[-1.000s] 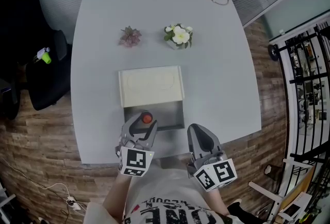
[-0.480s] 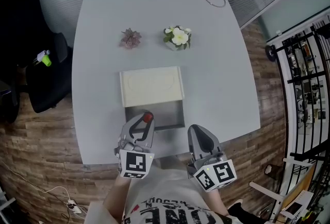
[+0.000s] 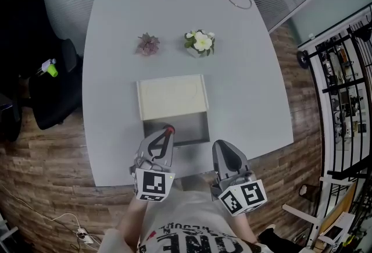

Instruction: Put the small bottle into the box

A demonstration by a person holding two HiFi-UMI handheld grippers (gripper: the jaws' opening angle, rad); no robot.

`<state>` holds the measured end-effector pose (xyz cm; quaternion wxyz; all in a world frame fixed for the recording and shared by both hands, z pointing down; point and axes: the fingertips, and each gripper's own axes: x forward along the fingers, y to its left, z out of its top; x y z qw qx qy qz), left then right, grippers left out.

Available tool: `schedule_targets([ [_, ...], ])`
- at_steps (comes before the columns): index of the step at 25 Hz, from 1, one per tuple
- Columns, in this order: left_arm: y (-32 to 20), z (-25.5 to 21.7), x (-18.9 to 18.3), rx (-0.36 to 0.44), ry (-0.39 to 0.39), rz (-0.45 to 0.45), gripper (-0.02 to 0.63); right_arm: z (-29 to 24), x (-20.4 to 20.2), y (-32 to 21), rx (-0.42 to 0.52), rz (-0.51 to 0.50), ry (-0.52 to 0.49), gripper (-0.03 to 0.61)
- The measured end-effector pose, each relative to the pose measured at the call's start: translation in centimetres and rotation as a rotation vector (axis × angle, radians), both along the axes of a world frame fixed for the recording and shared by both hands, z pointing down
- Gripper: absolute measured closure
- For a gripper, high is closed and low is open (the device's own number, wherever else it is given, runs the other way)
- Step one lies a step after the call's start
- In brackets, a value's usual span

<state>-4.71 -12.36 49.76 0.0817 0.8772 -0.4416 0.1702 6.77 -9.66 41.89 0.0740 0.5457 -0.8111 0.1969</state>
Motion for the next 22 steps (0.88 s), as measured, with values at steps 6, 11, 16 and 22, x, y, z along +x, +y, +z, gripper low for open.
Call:
schedule_targets([
  [6,0.2,-0.4,0.0,0.004,0.010,0.007,0.603,0.0,-0.1,0.3,0.005,0.005,-0.001,0.552],
  [11,-0.1,-1.8,0.1,0.039,0.018,-0.003,0.603,0.0,-0.1,0.3,0.011,0.000,-0.005,0.552],
  [16,-1.1,-4.1,-0.3,0.098,0.026,-0.043,0.604,-0.2,-0.1,0.1,0.025,-0.024,-0.013,0.552],
  [22,-2.0,-7.2,-0.9,0.181,0.044,-0.125,0.604,-1.1,0.4,-0.1,0.058,-0.072,-0.025,0.552],
])
